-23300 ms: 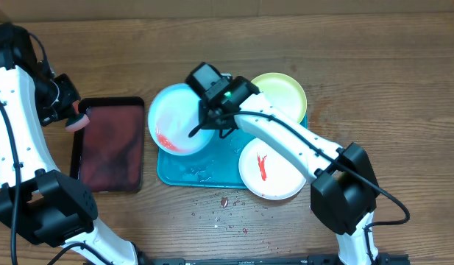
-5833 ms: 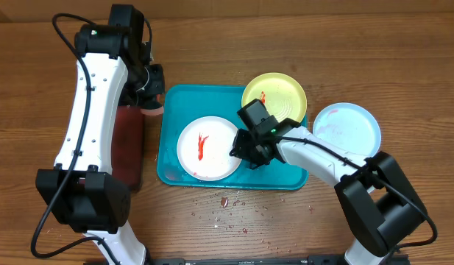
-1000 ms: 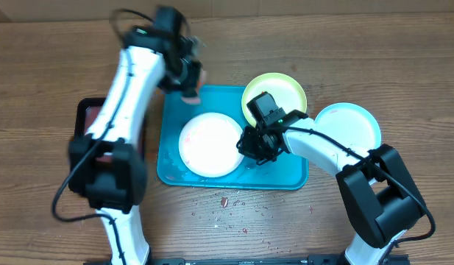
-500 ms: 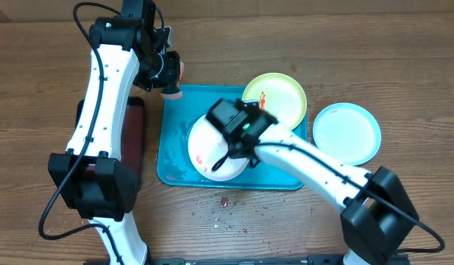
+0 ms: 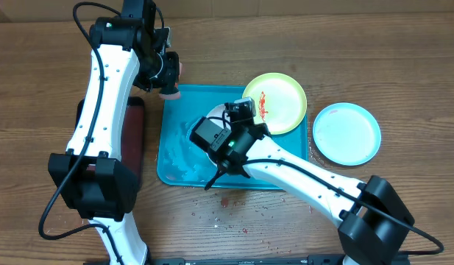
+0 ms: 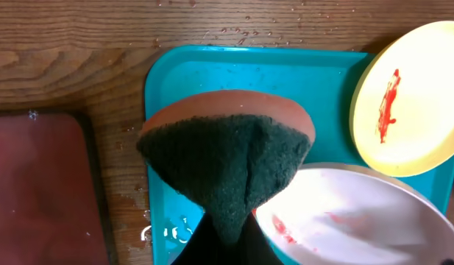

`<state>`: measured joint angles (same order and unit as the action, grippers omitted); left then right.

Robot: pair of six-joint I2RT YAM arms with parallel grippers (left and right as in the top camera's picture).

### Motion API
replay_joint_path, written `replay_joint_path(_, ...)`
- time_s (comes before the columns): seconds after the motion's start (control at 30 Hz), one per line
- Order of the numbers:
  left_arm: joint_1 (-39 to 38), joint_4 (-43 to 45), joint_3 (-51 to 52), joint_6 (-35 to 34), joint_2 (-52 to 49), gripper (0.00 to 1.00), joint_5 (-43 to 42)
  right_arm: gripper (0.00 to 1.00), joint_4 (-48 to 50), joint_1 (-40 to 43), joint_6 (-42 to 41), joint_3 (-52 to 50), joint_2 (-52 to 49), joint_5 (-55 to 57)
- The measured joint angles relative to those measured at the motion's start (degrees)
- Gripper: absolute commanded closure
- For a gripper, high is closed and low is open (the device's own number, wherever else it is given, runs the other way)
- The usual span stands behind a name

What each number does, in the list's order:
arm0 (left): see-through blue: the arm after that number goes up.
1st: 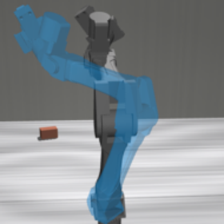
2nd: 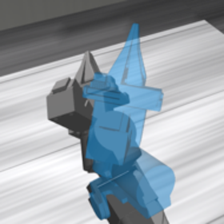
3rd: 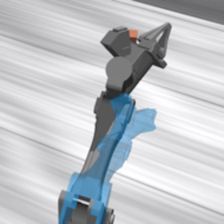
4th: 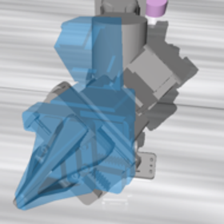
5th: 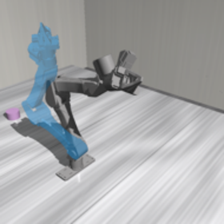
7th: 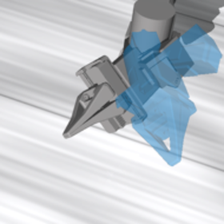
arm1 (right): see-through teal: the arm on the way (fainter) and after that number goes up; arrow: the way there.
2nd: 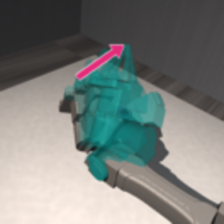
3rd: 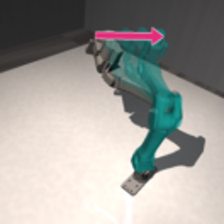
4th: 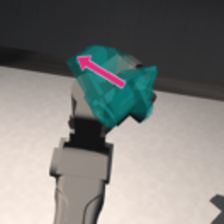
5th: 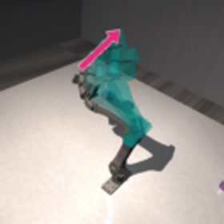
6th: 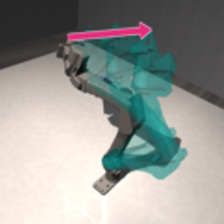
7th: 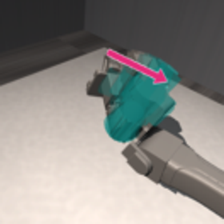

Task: Clean dirty plates on tray and stack at the side
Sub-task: 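Lift the white plate with right gripper and tilt it upright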

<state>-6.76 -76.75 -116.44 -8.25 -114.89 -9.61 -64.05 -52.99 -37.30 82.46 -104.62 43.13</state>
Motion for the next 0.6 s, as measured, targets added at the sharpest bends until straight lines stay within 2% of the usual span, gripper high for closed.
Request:
replay_joint_path(0.4,0.0,-0.3,0.0,0.0,0.0,0.96,0.4,0.96,-0.1,-6.1,0.0,0.4,9.8,14.0)
replay_joint_path(0.6,0.0,-0.5,0.0,0.0,0.0,0.96,0.5,0.96,-0.1,-10.7,0.1,0.5,10.6,25.4)
